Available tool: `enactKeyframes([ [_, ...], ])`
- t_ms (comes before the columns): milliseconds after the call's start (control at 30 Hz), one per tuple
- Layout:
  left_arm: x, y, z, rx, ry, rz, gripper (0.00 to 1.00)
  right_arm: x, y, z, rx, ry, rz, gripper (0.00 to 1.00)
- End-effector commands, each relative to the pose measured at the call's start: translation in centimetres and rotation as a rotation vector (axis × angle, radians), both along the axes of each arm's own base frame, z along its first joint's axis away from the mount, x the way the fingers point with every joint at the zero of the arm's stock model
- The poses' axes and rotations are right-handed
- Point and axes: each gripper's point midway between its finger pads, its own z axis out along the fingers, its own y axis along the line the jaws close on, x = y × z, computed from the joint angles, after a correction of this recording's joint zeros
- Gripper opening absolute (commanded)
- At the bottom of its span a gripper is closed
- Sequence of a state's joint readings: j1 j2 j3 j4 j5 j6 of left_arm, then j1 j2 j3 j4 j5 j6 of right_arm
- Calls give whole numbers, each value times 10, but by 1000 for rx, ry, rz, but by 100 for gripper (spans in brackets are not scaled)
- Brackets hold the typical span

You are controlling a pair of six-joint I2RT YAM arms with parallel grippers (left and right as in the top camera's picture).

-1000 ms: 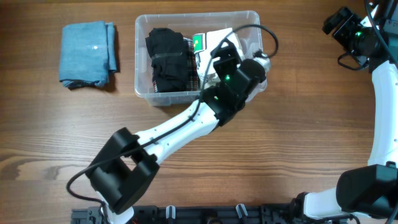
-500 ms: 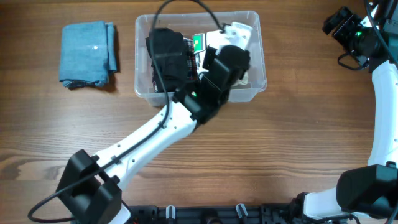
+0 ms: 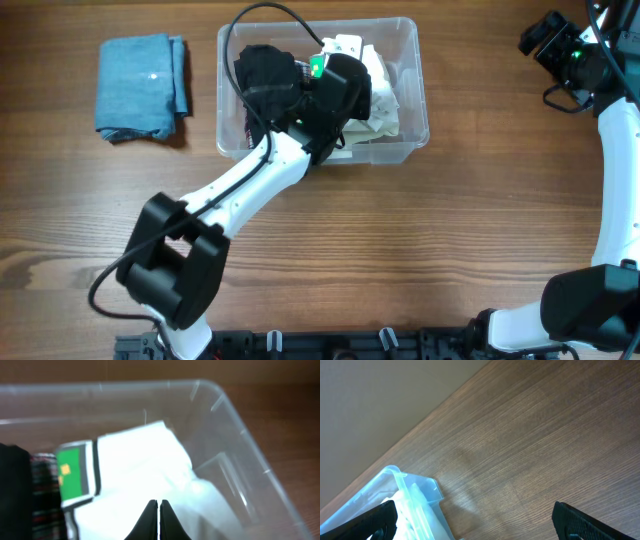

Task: Pack container
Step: 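Lower the white T-shirt into the bin's right side and press it down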

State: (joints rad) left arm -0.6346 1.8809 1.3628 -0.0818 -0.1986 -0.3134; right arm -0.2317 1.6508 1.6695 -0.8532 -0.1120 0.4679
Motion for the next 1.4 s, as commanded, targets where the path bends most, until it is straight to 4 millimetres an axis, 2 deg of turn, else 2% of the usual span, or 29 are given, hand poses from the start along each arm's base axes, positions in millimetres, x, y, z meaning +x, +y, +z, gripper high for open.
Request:
enactKeyframes([
  [0, 3, -8, -36, 9, 63, -14, 4, 1, 3, 4, 9, -10, 6, 100],
  [233, -7, -17, -107, 95, 171, -47, 4, 1, 3, 4, 9, -10, 6, 100],
  [300, -10, -18, -111, 138, 163, -76, 4, 1, 3, 4, 9, -10, 6, 100],
  [333, -9, -18, -106, 155, 144, -83, 4, 1, 3, 4, 9, -10, 6, 100],
  [400, -4, -18, -84, 169, 95, -92, 4, 1, 3, 4, 9, -10, 6, 100],
  [600, 0, -18, 11, 78, -56, -66, 4, 1, 3, 4, 9, -10, 6, 100],
  [633, -2, -19, 22, 66, -72, -69, 4, 1, 3, 4, 9, -10, 6, 100],
  [733, -8, -28, 28, 54, -84, -90, 4, 1, 3, 4, 9, -10, 6, 100],
  [833, -15, -45, 22, 36, -76, -140, 4, 1, 3, 4, 9, -10, 6, 100],
  [933, -16, -52, 14, 34, -72, -155, 4, 1, 3, 4, 9, -10, 6, 100],
  [1100, -17, -59, -21, 55, -12, -186, 4, 1, 3, 4, 9, -10, 6, 100],
  [1267, -24, -71, -65, 62, 73, -249, 4, 1, 3, 4, 9, -10, 6, 100],
  [1367, -29, -73, -73, 65, 98, -268, 4, 1, 3, 4, 9, -10, 6, 100],
])
